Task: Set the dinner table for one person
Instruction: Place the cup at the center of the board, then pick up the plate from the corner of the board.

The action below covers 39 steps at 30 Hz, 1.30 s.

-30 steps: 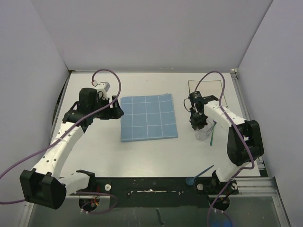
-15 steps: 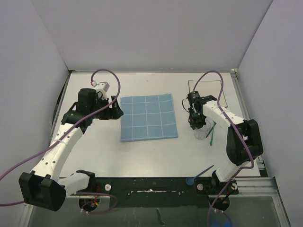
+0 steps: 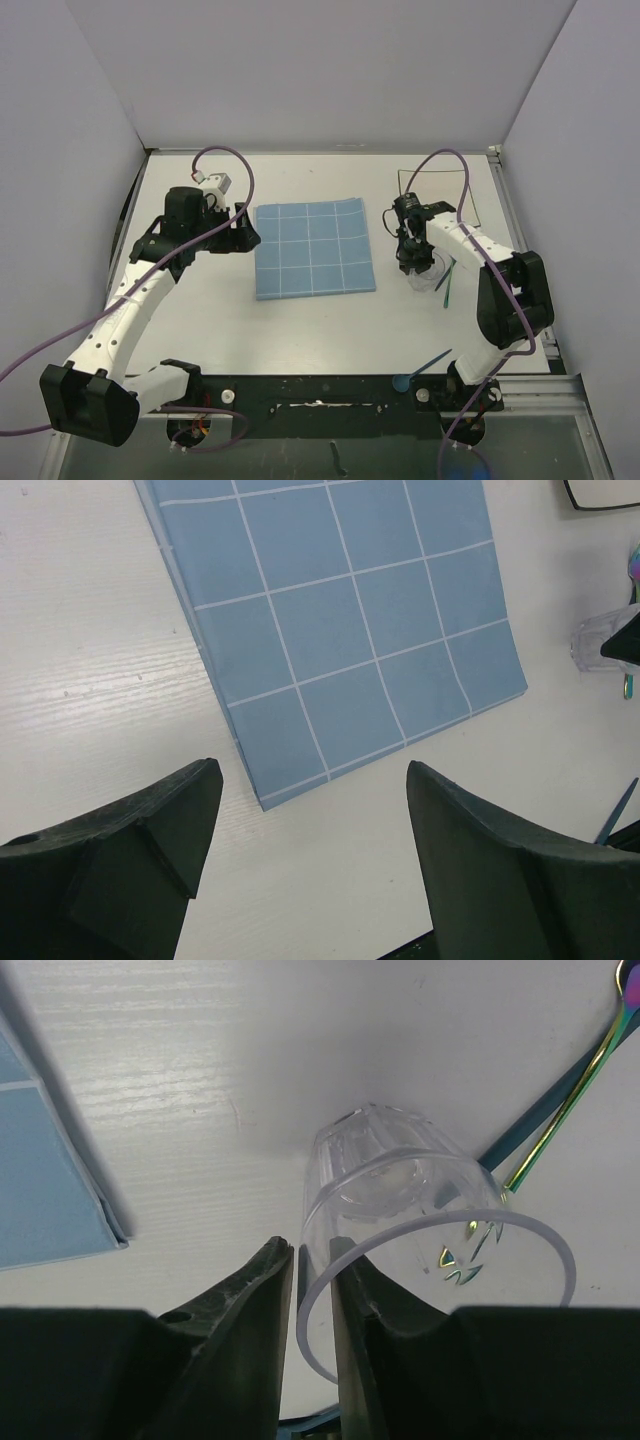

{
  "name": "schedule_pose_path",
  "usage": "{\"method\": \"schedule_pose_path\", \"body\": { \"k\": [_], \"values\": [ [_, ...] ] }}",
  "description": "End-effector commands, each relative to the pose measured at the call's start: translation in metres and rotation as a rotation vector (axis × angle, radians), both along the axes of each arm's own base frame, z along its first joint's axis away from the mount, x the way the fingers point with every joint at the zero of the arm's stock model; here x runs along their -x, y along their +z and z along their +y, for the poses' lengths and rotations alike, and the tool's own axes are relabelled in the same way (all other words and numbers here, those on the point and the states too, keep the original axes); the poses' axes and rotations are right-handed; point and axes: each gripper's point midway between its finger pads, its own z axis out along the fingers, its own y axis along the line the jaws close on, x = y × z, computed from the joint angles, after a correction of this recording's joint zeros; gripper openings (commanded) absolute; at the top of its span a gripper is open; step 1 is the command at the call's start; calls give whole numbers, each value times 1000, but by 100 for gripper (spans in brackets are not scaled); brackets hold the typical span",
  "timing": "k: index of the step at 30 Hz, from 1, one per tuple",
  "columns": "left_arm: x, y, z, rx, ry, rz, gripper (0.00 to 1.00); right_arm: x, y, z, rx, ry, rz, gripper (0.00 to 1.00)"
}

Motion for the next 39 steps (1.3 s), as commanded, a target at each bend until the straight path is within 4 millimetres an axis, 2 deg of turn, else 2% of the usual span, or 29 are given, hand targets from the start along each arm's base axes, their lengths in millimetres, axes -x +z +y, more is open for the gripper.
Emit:
{"method": "schedule_pose_path", "body": {
  "k": [1,5,8,12,15,18,19,21,25,27,28,33,39],
  "values": [
    [-3,18,1,20,7,-58,73,-9,16,0,13,5,-57,24],
    [-2,17,1,23,7,-57,73,-10,28,0,12,7,-72,24],
    [-1,17,-1,28,1,-55,73,-14,47,-1,11,13,-104,26],
    [-3,11,-9,56,-30,-38,73,-19,76,0,-3,22,-163,47],
    [-8,14,-21,113,-63,-44,74,-21,95,1,-22,26,-204,59],
    [-16,28,-35,178,-111,-66,79,-25,113,2,-41,23,-251,63],
    [-20,32,-40,199,-124,-68,86,-26,119,1,-45,22,-269,63],
    [-27,45,-54,261,-171,-74,97,-30,131,-1,-70,18,-308,63],
    [-49,74,-82,392,-259,-108,98,-43,154,-12,-184,-17,-393,64],
    [-65,78,-96,404,-277,-99,97,-50,160,-19,-285,-47,-412,64],
    [-72,72,-108,394,-296,-69,97,-55,161,-25,-325,-66,-417,64],
    [-100,66,-171,340,-374,-68,97,-81,169,-60,-390,-136,-453,63],
    [-145,37,-223,397,-416,-42,97,-103,168,-82,-362,-179,-451,61]
  ]
}}
